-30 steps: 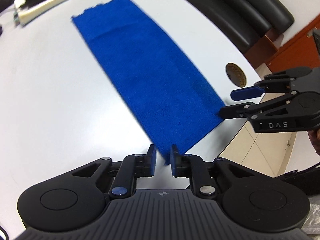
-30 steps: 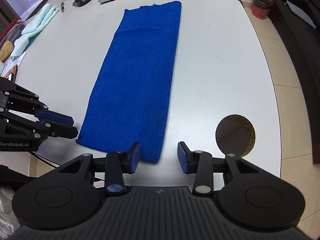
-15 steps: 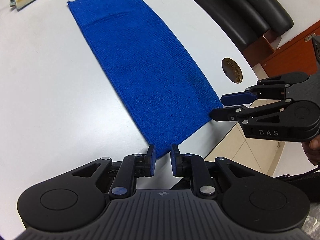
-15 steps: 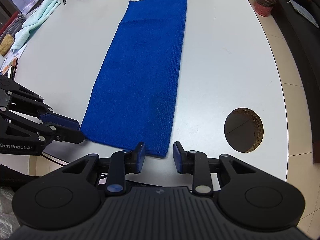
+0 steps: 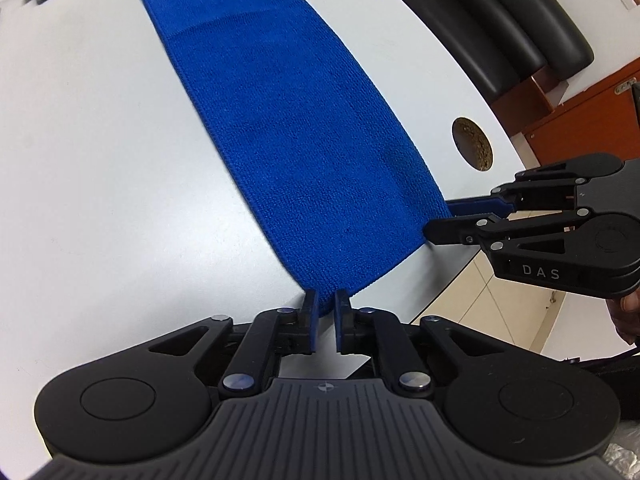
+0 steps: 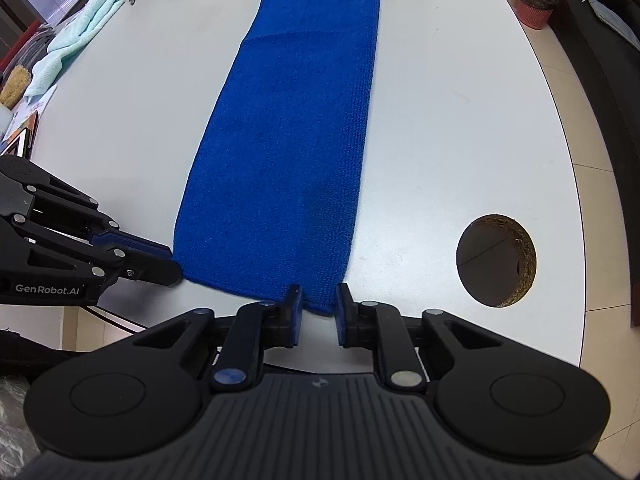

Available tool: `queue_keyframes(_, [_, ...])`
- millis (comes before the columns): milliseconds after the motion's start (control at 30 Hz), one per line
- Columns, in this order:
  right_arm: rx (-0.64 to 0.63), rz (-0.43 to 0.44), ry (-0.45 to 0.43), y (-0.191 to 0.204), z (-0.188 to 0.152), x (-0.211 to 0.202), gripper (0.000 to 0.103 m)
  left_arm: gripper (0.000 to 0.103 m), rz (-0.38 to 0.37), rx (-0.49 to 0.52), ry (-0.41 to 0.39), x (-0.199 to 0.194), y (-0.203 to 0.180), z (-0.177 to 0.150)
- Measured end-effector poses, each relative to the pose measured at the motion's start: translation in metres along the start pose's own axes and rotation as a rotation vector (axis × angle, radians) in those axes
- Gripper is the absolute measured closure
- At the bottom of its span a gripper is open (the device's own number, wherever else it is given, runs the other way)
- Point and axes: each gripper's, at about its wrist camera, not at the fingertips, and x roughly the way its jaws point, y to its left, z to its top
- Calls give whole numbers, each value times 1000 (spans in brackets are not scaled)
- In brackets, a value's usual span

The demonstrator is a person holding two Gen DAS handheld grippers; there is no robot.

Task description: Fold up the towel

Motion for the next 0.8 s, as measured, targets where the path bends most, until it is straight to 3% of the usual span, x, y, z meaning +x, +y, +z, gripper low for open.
queue_keyframes(400, [70, 74, -60, -5, 5, -33, 98, 99, -28, 39, -68, -28, -1, 4])
queue_keyframes(567, [97, 109, -93, -4, 12, -50, 98, 97, 20, 123, -81, -30, -8, 1])
queue_keyframes(667, [101, 119, -104, -1, 16, -57, 98, 93, 44, 190, -99, -32, -17, -1])
queue_keyframes(800, [104, 129, -109, 0, 20, -65, 98, 79, 55, 247, -129, -34, -27, -2])
